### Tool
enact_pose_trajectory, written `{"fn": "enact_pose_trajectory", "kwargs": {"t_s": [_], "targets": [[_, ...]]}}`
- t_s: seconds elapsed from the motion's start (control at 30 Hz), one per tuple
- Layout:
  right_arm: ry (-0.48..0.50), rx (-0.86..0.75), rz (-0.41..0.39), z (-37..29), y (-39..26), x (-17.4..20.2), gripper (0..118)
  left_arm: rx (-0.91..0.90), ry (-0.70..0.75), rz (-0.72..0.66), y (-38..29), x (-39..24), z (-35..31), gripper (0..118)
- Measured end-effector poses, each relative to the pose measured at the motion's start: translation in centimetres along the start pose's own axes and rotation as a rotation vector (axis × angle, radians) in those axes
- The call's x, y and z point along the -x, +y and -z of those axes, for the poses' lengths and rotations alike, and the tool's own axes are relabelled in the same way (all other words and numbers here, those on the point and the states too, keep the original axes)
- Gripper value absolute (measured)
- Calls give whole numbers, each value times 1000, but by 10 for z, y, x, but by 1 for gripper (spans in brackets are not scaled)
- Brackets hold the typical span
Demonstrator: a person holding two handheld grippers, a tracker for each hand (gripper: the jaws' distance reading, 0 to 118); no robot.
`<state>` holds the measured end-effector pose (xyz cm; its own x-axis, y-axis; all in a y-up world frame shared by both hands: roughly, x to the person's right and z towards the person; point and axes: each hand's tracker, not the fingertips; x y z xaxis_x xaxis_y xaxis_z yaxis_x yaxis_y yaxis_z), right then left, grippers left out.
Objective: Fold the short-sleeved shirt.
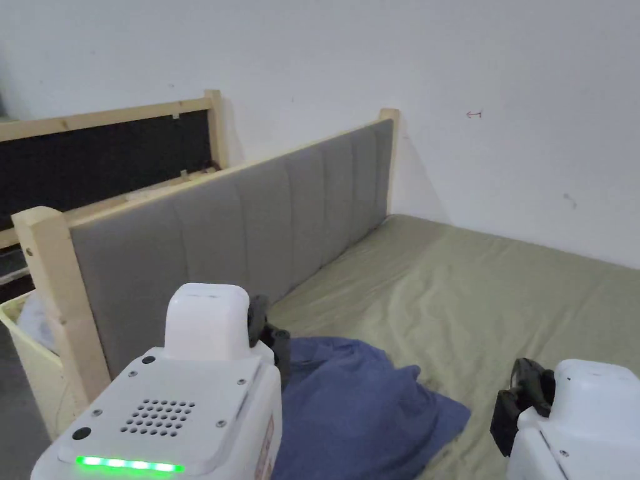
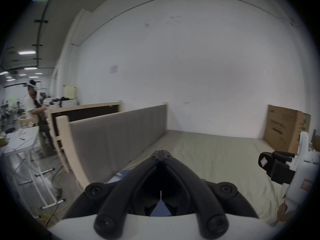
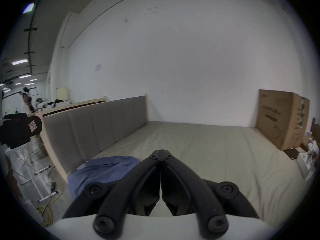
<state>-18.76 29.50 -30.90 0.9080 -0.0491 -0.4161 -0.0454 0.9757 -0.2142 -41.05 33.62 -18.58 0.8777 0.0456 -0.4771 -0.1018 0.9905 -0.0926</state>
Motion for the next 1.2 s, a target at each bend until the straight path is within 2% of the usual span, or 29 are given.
{"fn": "enact_pose_trajectory", "kwargs": {"t_s": [0.13,0.27,0.37,0.43,0.53,0.57,0.63,0.67,0.77,0.87,0.93,0.97,1.0,1.03,1.07,1.13,1.17,1.2], "targets": [[41,34,-27,14,-6,20,0,42,66,-23,-8,24,11,0],[48,72,-39,25,-14,20,0,121,52,-42,-26,27,43,0],[23,121,-47,37,-21,13,0,267,3,-72,-53,23,88,0],[9,153,-27,46,-27,6,0,413,-94,-102,-78,20,129,0],[-19,209,-8,58,-38,-5,0,553,-129,-183,-119,13,185,0],[-32,228,-8,62,-42,-9,0,607,-144,-204,-133,9,201,16],[-53,255,-12,67,-49,-16,0,699,-191,-177,-157,-2,229,68],[-63,272,-19,71,-53,-20,0,720,-204,-140,-166,-10,239,89],[-115,317,-30,83,-65,-31,0,767,-212,-39,-187,-39,263,100],[-129,375,23,97,-76,-45,0,852,-264,-17,-214,-63,290,108],[-134,397,39,102,-81,-51,0,998,-234,15,-234,-77,307,102],[-138,402,37,104,-84,-54,0,992,-153,114,-240,-82,305,100],[-145,412,32,105,-86,-56,0,908,-197,155,-237,-88,300,100],[-152,418,29,106,-87,-58,0,916,-175,179,-234,-90,299,97],[-155,419,31,106,-89,-61,0,923,-172,131,-231,-88,299,91],[-164,430,51,107,-91,-67,0,909,-180,119,-228,-83,293,68],[-166,434,67,106,-92,-69,0,901,-163,112,-224,-82,293,45],[-169,436,83,104,-93,-72,0,898,-143,100,-221,-80,293,14]]}}
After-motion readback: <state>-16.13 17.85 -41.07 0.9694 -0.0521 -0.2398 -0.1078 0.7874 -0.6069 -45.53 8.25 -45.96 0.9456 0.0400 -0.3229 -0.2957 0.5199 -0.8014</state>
